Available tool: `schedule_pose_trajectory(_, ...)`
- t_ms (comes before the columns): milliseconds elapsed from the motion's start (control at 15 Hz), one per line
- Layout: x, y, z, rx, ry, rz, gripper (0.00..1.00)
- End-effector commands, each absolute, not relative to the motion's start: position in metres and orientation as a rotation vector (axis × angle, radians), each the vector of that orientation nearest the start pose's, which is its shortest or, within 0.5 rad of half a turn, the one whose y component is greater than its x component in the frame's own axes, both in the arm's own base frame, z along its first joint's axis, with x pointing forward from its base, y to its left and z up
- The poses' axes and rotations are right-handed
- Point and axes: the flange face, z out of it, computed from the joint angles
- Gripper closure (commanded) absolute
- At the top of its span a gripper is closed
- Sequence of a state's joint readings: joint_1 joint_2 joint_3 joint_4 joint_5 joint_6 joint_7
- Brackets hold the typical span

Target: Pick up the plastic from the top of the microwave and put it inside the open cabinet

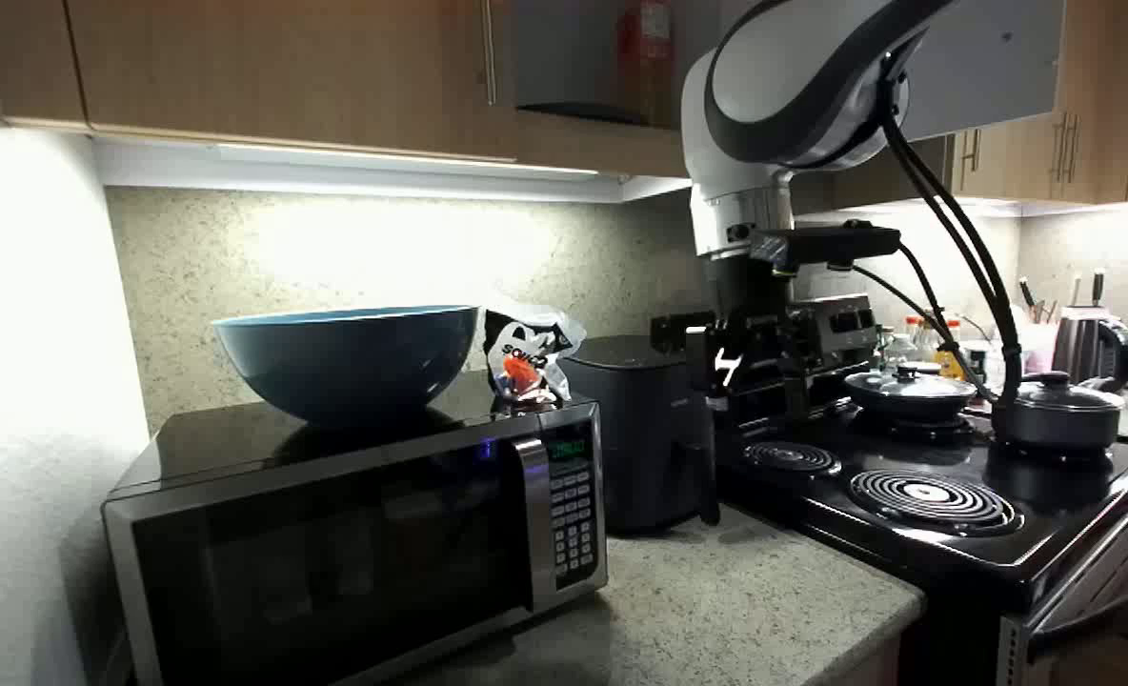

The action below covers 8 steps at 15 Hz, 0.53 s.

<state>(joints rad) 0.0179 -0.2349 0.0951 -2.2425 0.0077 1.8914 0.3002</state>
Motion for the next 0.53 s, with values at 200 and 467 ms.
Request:
schedule_pose_trajectory(200,0.468,0.056,0.454,-3.143,0.259,0.212,0.0)
schedule_pose_trajectory(467,0.505,0.057,0.453,-3.16,0.091,0.276,0.0)
